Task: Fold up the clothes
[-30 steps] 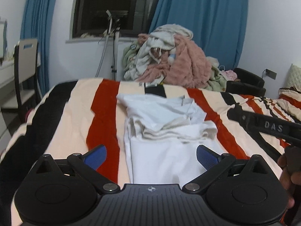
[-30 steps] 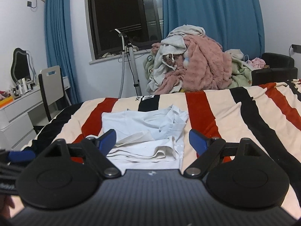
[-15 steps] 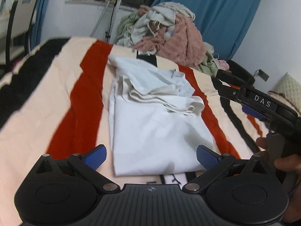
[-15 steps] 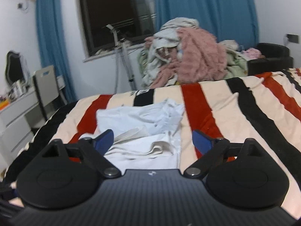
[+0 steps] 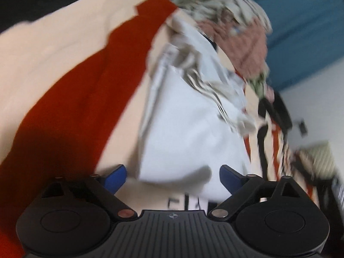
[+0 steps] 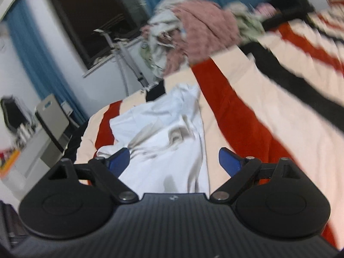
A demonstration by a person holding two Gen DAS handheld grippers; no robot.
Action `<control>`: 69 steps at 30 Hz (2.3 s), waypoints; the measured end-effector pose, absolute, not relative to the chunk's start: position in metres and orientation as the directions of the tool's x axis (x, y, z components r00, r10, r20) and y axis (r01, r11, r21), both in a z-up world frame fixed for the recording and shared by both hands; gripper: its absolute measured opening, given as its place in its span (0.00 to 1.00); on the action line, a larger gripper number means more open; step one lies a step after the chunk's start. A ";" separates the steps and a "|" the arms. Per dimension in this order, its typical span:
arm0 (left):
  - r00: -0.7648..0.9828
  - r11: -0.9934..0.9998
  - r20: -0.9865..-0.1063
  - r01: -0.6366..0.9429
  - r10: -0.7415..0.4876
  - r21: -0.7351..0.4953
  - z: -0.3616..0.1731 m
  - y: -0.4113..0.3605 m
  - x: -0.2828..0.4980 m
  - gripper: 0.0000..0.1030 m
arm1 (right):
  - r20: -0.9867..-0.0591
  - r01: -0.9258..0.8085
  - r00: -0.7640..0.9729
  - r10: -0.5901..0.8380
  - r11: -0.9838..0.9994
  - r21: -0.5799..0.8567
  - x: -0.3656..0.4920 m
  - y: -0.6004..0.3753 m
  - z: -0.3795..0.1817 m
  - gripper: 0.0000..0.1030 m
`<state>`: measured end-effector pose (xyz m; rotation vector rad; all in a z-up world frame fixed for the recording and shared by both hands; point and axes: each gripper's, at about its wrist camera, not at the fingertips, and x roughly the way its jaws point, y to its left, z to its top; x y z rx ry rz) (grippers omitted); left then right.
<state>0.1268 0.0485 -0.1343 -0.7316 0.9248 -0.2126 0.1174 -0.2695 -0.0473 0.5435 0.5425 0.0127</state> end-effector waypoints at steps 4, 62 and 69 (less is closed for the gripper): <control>0.641 0.729 -0.634 -0.167 -0.432 -0.664 -0.138 0.054 0.133 0.46 | -0.523 0.200 0.812 0.259 0.718 0.666 0.102 -0.272 -0.077 0.89; 0.840 0.802 -0.425 0.021 -0.338 -0.597 0.001 0.032 0.023 0.03 | -0.249 0.053 0.953 0.174 0.711 0.701 -0.010 -0.265 -0.027 0.13; 0.815 0.880 -0.526 -0.041 -0.244 -0.473 0.011 0.000 0.159 0.03 | -0.337 0.142 0.929 0.155 0.690 0.710 0.127 -0.277 -0.001 0.13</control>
